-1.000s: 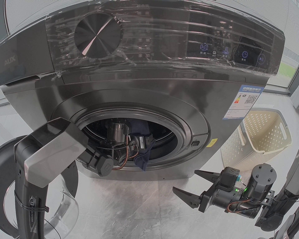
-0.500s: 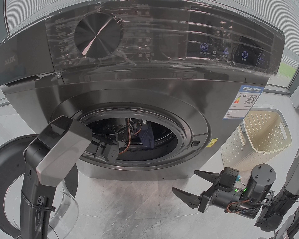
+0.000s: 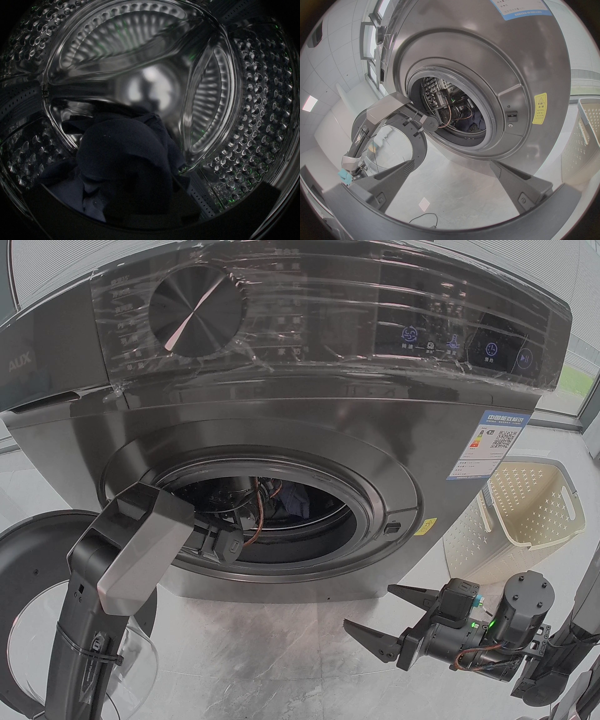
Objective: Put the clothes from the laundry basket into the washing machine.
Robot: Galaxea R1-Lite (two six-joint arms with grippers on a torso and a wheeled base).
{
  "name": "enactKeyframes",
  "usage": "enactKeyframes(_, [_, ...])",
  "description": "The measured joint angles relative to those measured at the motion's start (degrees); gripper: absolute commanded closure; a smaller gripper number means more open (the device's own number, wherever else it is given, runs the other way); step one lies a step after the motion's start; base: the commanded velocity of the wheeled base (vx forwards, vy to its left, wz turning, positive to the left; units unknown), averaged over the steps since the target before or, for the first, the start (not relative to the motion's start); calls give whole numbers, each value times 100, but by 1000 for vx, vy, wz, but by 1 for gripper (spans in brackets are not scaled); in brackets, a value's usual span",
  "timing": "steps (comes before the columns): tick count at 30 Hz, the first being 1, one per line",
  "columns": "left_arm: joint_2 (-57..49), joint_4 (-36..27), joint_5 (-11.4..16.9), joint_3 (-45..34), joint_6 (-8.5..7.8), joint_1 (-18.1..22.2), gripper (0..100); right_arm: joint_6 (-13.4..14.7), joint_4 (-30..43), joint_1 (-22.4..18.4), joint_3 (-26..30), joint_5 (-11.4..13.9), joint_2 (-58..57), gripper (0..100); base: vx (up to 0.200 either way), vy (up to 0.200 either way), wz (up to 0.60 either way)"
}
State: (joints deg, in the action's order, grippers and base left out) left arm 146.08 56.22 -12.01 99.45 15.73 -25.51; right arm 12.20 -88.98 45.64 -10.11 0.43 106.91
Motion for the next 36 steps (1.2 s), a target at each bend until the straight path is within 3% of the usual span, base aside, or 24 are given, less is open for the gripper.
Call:
enactKeyframes(19, [-22,-88,16,123,0,20,100,2,0,13,-26,6,17,0,0,0,0])
enactKeyframes(20, [-21,-107,16,151,0,18,0,2,0,9,-26,6,17,0,0,0,0])
enactKeyframes(27, [-38,-195,18,30,20,-59,0,2,0,-17,-26,9,17,0,0,0,0])
enactKeyframes(32, [-215,-269,52,-618,4,-210,0,2,2,-17,-26,6,17,0,0,0,0])
enactKeyframes(36, [-451,-305,85,-1357,-191,-323,0,2,0,0,-15,9,20,0,0,0,0])
